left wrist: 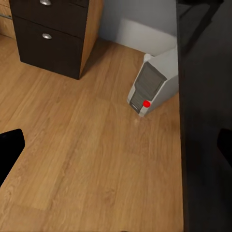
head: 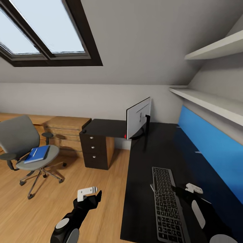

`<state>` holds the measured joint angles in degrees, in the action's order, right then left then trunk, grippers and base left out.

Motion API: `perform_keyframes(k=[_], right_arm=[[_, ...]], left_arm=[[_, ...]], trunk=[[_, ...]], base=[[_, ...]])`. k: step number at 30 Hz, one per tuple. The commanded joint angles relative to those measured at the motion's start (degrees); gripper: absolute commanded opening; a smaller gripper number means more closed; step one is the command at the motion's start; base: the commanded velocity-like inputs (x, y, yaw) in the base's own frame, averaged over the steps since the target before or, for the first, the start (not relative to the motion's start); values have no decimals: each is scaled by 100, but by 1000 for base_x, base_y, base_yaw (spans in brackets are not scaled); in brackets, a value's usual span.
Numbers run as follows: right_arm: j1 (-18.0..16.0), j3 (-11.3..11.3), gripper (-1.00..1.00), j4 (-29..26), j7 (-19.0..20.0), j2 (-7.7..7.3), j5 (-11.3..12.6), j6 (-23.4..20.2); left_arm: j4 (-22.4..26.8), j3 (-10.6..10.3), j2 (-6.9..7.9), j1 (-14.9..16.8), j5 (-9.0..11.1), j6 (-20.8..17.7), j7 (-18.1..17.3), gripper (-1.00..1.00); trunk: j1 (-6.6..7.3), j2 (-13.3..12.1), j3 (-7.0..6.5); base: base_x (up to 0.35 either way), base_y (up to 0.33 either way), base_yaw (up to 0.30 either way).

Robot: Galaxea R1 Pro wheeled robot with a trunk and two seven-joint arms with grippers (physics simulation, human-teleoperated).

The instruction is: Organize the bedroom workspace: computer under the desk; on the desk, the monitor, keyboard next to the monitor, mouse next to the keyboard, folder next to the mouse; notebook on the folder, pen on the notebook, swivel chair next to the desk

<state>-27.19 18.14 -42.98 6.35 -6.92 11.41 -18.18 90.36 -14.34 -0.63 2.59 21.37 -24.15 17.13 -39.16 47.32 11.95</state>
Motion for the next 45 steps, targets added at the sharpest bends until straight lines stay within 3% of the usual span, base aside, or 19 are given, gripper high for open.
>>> perform_keyframes(k=[1, 4, 10, 14, 16, 29, 34, 35, 45], right_arm=[[-11, 13, 100, 26, 22, 0, 19, -4], [-66, 3, 100, 223, 18, -1, -4, 61], [-519, -8, 100, 1170, 15, -13, -92, 507], [-827, -11, 100, 1832, 15, -16, -241, 783], [-987, -9, 100, 2200, 3, -12, -452, 1028], [-1045, -6, 100, 2342, -11, -18, -561, 1131], [-1050, -5, 100, 2348, -21, -26, -558, 1135], [-1051, 6, 100, 2365, -29, -112, -527, 1116], [-1052, 31, 100, 2373, -43, -153, -497, 1067]], left_arm=[[8, -8, 1, 5, 62, -15, 53, 100], [8, -9, 1, 5, 64, -12, 53, 100], [10, -9, 1, 5, 71, -18, 49, 100], [37, -8, -1, 5, 75, -19, 41, 100], [75, -7, -9, 5, 83, -19, 37, 100], [95, -9, -25, 5, 86, -20, 36, 100], [96, -87, -32, 5, 85, -14, 50, 100], [96, -241, -27, 5, 79, -12, 66, 100], [96, -271, -25, 5, 78, -11, 70, 100]], trunk=[[-2, 7, 9], [-2, 7, 9], [-2, 7, 9], [-2, 7, 9], [-2, 7, 9], [-2, 7, 9], [-112, 207, 98], [-134, 247, 116], [-353, 648, 296]], base=[[147, 0, 0], [224, 0, 0], [137, 0, 0], [33, 0, 0], [10, 0, 0], [1, 0, 0], [0, 0, 0], [0, 0, 0], [0, 0, 0]])
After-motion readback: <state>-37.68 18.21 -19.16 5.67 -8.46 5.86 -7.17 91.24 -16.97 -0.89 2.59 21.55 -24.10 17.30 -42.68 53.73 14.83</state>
